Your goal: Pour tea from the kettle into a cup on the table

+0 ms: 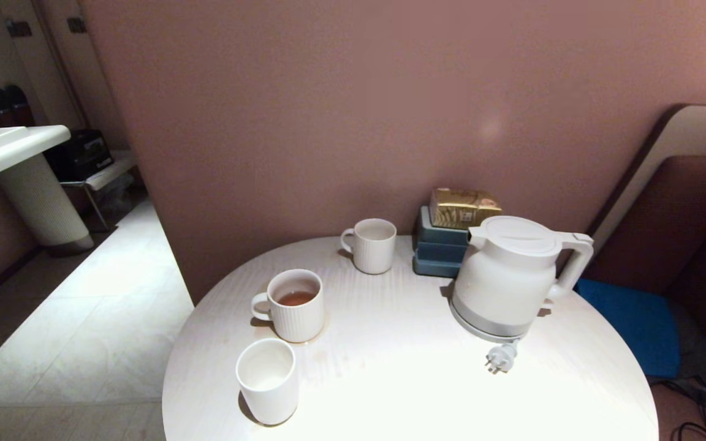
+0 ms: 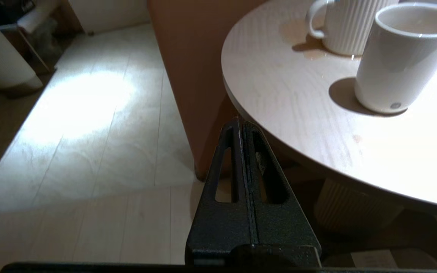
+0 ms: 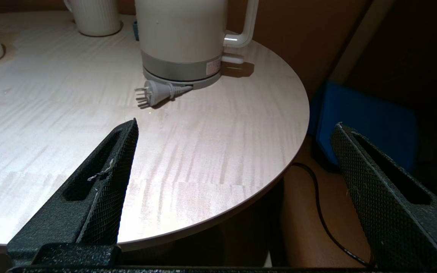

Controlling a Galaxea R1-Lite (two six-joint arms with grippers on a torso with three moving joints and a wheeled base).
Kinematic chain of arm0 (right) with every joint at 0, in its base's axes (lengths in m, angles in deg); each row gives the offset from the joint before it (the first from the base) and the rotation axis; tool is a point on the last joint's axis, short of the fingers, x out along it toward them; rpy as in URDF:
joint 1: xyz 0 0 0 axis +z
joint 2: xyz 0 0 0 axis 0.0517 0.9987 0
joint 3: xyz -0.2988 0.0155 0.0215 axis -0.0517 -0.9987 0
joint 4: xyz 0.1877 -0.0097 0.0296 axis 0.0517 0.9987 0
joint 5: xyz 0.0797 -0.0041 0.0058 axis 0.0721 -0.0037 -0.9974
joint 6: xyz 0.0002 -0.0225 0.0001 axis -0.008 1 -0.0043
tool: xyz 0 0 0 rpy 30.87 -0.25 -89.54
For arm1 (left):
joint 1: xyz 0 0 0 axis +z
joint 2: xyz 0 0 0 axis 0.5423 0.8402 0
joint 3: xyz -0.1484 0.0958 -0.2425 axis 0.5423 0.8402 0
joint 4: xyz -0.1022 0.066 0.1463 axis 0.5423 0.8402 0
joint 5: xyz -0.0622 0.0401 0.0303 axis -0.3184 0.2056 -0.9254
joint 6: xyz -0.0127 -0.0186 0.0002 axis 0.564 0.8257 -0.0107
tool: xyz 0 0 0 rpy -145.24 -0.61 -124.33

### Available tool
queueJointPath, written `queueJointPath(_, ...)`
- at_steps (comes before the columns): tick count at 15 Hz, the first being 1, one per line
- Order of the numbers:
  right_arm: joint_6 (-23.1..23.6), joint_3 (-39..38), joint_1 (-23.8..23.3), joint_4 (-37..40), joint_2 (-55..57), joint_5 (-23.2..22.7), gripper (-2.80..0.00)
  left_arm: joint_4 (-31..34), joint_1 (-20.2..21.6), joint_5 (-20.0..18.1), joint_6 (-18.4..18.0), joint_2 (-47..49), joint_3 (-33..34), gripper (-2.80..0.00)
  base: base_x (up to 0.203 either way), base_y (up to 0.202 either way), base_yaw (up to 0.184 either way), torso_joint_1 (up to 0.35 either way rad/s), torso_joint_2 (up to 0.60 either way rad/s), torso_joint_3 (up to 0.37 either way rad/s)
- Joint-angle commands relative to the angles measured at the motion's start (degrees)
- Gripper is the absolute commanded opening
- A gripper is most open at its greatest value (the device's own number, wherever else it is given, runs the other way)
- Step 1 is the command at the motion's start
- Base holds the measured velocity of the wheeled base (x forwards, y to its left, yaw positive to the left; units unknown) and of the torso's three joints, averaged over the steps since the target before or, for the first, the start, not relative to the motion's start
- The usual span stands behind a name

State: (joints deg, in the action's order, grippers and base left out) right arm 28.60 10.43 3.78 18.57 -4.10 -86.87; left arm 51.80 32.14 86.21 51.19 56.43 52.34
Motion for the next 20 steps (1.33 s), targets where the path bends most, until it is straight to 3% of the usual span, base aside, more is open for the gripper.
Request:
queueJointPath(1,-0.3,-0.01,0.06,0.0,0.0,0.07,0.0,-0.01,0.0,0.07,-0.05,-2.41,0.01,-2.8,0.0,0.0,0.0,0.0,0.0,0.0)
queueJointPath(7,-0.29,-0.01,0.01,0.0,0.04,0.04,0.0,-0.45,0.0,0.33,-1.1,-2.41,0.01,-2.8,0.0,0.0,0.0,0.0,0.0,0.0)
queueJointPath(8,-0.45,-0.01,-0.02,0.0,0.07,0.13,-2.8,-0.45,0.0,0.33,-1.37,-2.41,0.01,-2.8,0.0,0.0,0.0,0.0,0.0,0.0)
queueJointPath(20,-0.35,-0.01,0.06,0.0,0.08,0.13,-2.8,-0.45,0.0,0.42,0.75,-2.41,0.01,-2.8,0.0,0.0,0.0,0.0,0.0,0.0)
